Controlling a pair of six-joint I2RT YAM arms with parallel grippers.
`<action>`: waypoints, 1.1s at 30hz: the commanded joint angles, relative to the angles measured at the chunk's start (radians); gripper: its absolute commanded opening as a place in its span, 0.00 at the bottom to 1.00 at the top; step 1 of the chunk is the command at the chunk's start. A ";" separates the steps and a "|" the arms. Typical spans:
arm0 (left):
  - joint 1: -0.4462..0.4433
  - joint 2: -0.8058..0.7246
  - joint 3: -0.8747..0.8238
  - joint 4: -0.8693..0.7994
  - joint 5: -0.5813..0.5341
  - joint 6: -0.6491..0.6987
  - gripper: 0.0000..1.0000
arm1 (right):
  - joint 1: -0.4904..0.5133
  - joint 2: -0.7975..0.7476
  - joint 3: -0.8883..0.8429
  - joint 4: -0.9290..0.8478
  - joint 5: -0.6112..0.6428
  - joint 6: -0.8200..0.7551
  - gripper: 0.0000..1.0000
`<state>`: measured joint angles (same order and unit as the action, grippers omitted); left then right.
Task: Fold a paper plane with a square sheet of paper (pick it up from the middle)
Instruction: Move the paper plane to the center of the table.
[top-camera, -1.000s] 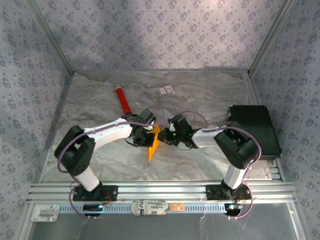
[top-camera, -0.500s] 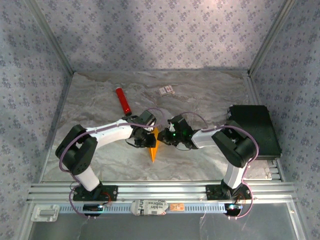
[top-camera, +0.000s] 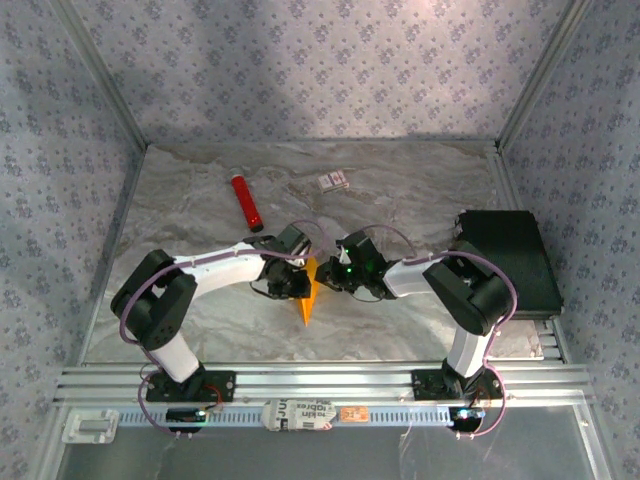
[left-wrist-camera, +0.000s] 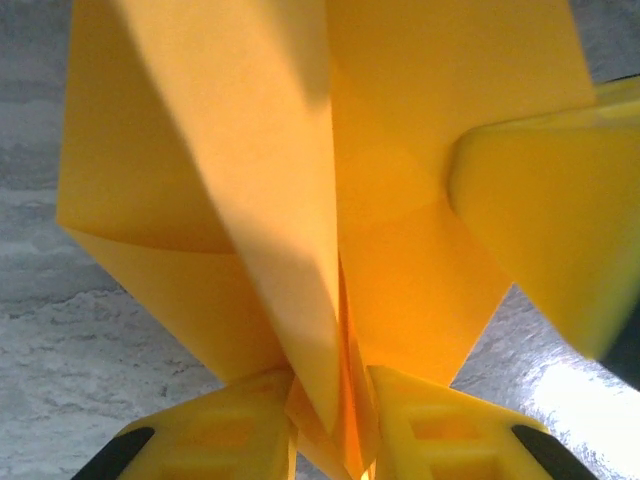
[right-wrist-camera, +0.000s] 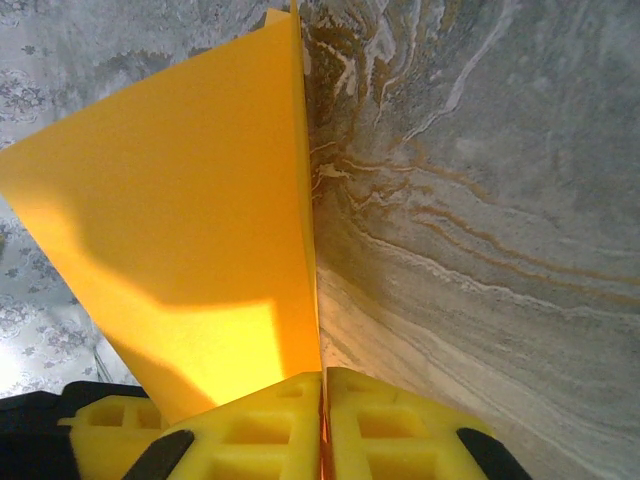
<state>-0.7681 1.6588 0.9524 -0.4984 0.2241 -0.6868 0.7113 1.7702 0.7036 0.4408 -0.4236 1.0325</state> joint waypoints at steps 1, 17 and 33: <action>-0.006 0.013 -0.012 0.025 0.017 -0.027 0.23 | -0.001 0.009 -0.010 0.012 0.001 0.015 0.11; -0.006 0.022 -0.027 0.079 0.045 -0.054 0.17 | 0.001 0.006 -0.019 0.013 0.007 0.021 0.11; -0.005 -0.002 0.057 -0.095 -0.070 0.055 0.00 | -0.026 -0.132 -0.041 -0.154 0.084 -0.049 0.23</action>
<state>-0.7681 1.6707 0.9558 -0.4892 0.2111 -0.6930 0.6994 1.7042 0.6731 0.3832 -0.3950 1.0256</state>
